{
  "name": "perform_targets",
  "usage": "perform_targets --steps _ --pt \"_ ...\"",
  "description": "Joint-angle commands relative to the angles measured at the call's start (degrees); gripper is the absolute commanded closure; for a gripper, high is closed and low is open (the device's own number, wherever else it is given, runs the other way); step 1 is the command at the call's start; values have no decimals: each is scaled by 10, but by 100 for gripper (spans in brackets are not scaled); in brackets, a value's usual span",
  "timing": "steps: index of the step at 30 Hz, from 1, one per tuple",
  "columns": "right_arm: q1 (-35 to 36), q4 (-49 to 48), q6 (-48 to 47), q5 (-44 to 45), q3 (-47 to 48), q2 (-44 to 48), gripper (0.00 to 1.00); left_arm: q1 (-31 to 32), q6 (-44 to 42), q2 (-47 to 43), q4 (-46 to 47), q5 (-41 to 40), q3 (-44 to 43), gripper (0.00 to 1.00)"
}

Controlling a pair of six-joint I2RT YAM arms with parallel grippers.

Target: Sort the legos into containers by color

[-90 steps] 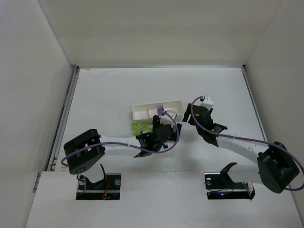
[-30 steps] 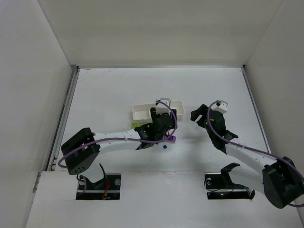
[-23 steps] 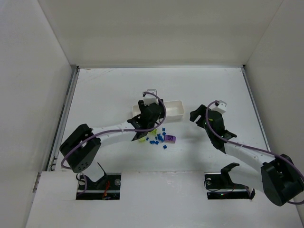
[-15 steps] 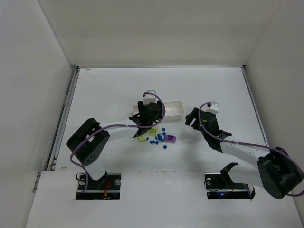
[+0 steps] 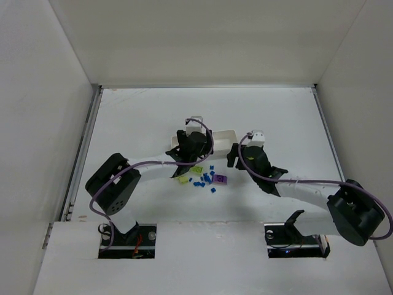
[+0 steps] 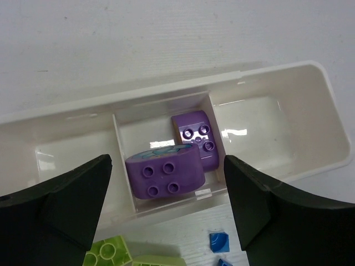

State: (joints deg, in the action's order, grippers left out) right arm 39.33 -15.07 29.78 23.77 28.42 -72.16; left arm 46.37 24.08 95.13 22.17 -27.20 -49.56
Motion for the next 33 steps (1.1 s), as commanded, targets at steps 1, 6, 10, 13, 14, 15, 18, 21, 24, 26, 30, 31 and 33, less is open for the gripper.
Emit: perform_targets --steps 1,6,10,13,14,15,18,21,24,26,30,31,33 --pt "41 -31 -52 -17 29 -6 23 -11 -3 -62 36 15 12 20" --pt "105 -18 -40 -76 15 -8 49 -26 12 -176 52 12 101 30" --pt "134 33 -53 -66 44 -32 29 -41 24 -243 54 20 154 31" --pt "135 81 -41 -48 59 -47 21 -62 34 -288 54 38 192 31" --pt "136 96 -37 -43 64 -48 20 -68 40 -296 54 42 202 31" --pt "140 113 -36 -39 69 -49 19 -70 44 -302 57 45 208 31" --pt "149 144 -38 -29 73 -48 17 -82 58 -303 73 63 221 31" --pt "162 180 -40 -28 76 -47 16 -99 77 -298 75 93 225 32" --pt "165 187 -41 -31 80 -54 17 -108 84 -311 76 105 230 32" --pt "164 190 -46 -41 95 -72 19 -114 85 -313 77 105 233 32" --pt "162 181 -71 -43 125 -118 20 -116 87 -319 79 104 236 32" --pt "157 178 -78 -46 134 -131 21 -123 90 -312 82 107 239 32" --pt "154 175 -92 -49 144 -149 22 -125 93 -310 82 111 239 32"
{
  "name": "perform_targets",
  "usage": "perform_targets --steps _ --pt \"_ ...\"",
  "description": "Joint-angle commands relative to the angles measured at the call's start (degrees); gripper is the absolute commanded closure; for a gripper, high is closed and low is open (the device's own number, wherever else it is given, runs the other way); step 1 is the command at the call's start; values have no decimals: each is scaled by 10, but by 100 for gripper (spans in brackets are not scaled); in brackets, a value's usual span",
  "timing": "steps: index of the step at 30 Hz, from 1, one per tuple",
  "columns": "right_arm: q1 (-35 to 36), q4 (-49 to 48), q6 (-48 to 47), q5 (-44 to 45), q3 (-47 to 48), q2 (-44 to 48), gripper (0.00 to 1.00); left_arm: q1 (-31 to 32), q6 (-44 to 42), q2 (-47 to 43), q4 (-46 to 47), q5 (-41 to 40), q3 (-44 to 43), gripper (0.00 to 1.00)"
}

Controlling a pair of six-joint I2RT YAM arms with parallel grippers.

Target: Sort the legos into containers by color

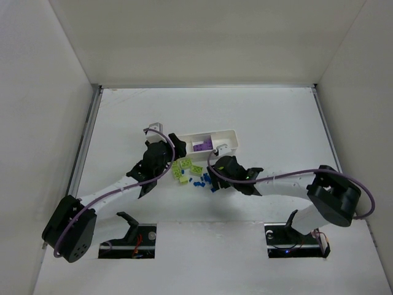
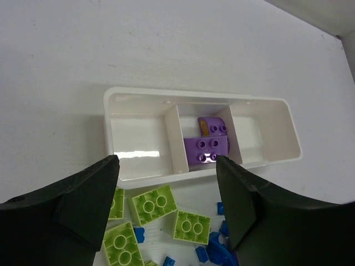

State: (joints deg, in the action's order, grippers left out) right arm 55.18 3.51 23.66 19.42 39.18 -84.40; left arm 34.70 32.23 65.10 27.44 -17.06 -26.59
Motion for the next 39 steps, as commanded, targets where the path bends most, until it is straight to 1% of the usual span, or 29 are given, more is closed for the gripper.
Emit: perform_targets --steps 1,4,5,6,9,11,12,13,15,18,21,24,27,28,31,35,39 --pt "-6 -10 -34 -5 40 -31 23 -7 12 -9 31 11 9 32" --pt "-16 -12 -39 -20 42 -31 30 -12 13 -4 35 12 10 32" --pt "-23 -8 -37 -30 44 -35 35 -13 16 -5 33 14 11 33" --pt "-25 -8 -37 -31 44 -35 36 -13 16 -6 34 15 11 33" --pt "-33 8 -30 -47 45 -28 52 -13 15 -9 38 12 14 33" --pt "-38 22 -29 -51 48 -28 61 -19 19 -5 39 15 15 33" --pt "-41 32 -26 -43 43 -22 67 -19 20 -6 39 17 15 33" --pt "-42 32 -25 -41 42 -20 68 -18 20 -8 39 17 15 33" --pt "-44 32 -5 -35 25 5 74 -18 20 -10 40 12 17 33" --pt "-47 32 10 -33 13 59 77 -25 23 -14 40 15 21 34" --pt "-60 29 13 -33 37 104 78 -24 22 -18 50 9 26 37" --pt "-84 4 5 -41 91 95 78 -28 25 -15 57 11 30 41" --pt "-109 -37 -5 -42 173 9 77 -25 21 -16 61 5 32 43" --pt "-118 -44 -6 -43 207 -33 77 -29 22 -13 65 4 35 43" --pt "-121 -47 -13 -34 264 -99 77 -28 21 -16 65 4 36 44" --pt "-121 -46 -18 -37 316 -160 77 -32 24 -9 70 4 38 44" --pt "-122 -43 -16 -33 333 -183 76 -28 20 -13 70 2 37 44"
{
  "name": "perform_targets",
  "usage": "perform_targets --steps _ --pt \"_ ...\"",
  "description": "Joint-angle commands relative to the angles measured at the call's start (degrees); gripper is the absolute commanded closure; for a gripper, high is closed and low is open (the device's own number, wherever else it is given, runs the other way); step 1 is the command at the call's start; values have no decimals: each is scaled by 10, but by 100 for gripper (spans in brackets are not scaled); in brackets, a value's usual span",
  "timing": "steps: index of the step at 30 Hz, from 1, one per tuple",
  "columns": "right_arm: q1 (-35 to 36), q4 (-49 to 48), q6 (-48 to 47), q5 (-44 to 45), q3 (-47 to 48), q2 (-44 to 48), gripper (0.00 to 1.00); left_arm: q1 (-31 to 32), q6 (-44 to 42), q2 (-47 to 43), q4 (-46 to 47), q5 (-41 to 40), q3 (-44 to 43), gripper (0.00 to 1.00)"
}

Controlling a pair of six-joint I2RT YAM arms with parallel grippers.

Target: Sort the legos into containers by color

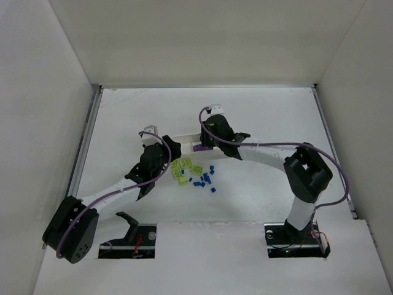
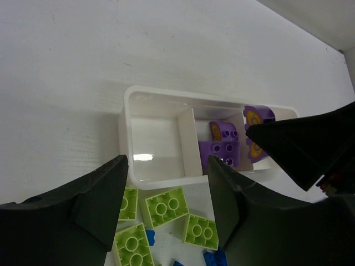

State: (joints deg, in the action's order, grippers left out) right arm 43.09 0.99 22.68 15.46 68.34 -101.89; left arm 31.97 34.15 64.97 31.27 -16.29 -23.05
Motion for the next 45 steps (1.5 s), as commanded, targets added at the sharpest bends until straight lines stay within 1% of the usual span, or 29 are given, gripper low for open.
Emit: perform_targets --steps 1,10,16,20,22,24,25,29,30,33,35,36,38,39,40,42,43,45 --pt "-1 -18 -8 6 44 -14 75 -2 2 -11 32 -7 2 44" --pt "1 2 -16 6 68 -45 68 -2 7 -8 32 0 1 44" --pt "4 24 -21 5 74 -55 67 -3 9 -9 32 2 2 44" --pt "12 33 -33 4 81 -55 61 -5 11 -5 32 1 3 44" --pt "15 37 -33 6 82 -53 56 -2 10 -10 33 3 2 44" --pt "17 35 -34 7 82 -46 45 -2 7 -10 33 -3 3 44" --pt "18 33 -36 9 83 -42 42 -6 12 -7 33 1 4 44" --pt "25 29 -36 23 76 -21 34 0 7 -12 33 -2 3 44" --pt "26 28 -38 26 75 -17 33 -2 7 -11 33 -5 3 44" --pt "31 26 -36 44 62 10 33 -5 12 -10 31 -1 3 44" --pt "42 13 -36 61 37 38 34 -2 8 -17 33 -8 6 44" --pt "50 5 -36 69 20 55 36 -4 8 -19 34 -11 8 44" --pt "71 -9 -34 80 -13 83 48 -10 12 -21 29 -19 11 45" --pt "86 -17 -32 81 -31 95 56 -12 13 -27 28 -18 12 46" --pt "116 -31 -23 81 -58 109 65 -10 13 -32 28 -20 13 46" --pt "148 -44 -12 80 -83 114 65 -10 12 -34 33 -26 16 47" --pt "169 -51 -5 79 -94 112 64 -10 12 -31 33 -31 17 48" --pt "196 -62 5 81 -109 100 56 -13 14 -26 29 -30 15 49"
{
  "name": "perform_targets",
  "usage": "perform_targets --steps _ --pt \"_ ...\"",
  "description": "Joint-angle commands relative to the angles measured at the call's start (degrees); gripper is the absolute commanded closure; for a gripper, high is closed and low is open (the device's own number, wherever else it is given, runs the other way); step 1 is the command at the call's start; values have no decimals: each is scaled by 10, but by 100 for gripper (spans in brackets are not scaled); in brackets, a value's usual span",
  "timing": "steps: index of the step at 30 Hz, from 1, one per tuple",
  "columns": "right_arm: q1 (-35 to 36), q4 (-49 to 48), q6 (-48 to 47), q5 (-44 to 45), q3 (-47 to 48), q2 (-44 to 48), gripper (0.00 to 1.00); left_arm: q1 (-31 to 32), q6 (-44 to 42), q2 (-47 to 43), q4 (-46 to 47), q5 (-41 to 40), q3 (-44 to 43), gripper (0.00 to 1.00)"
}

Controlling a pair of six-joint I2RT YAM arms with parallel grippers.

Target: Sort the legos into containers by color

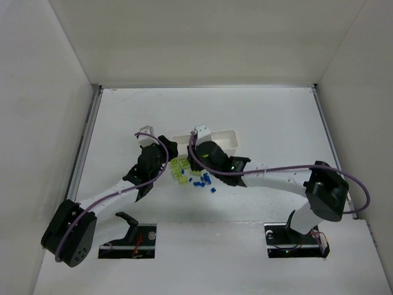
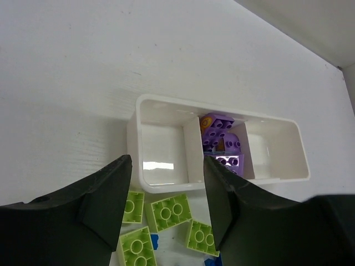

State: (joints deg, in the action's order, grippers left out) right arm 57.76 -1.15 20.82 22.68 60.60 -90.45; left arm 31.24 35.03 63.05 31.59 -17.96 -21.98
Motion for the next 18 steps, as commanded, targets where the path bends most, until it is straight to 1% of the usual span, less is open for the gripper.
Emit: perform_targets --steps 1,4,6,11,18 --pt "63 -48 31 11 -36 -25 46 -6 6 -6 25 -13 4 50" --pt "87 -61 57 6 -33 -52 34 -8 6 -7 26 -18 5 54" --pt "104 -78 62 3 -26 -73 31 -15 7 -10 22 -16 6 57" --pt "110 -88 82 3 -14 -110 31 -18 7 -13 19 -38 10 60" --pt "105 -91 86 18 3 -159 37 -25 12 -12 15 -41 11 59"
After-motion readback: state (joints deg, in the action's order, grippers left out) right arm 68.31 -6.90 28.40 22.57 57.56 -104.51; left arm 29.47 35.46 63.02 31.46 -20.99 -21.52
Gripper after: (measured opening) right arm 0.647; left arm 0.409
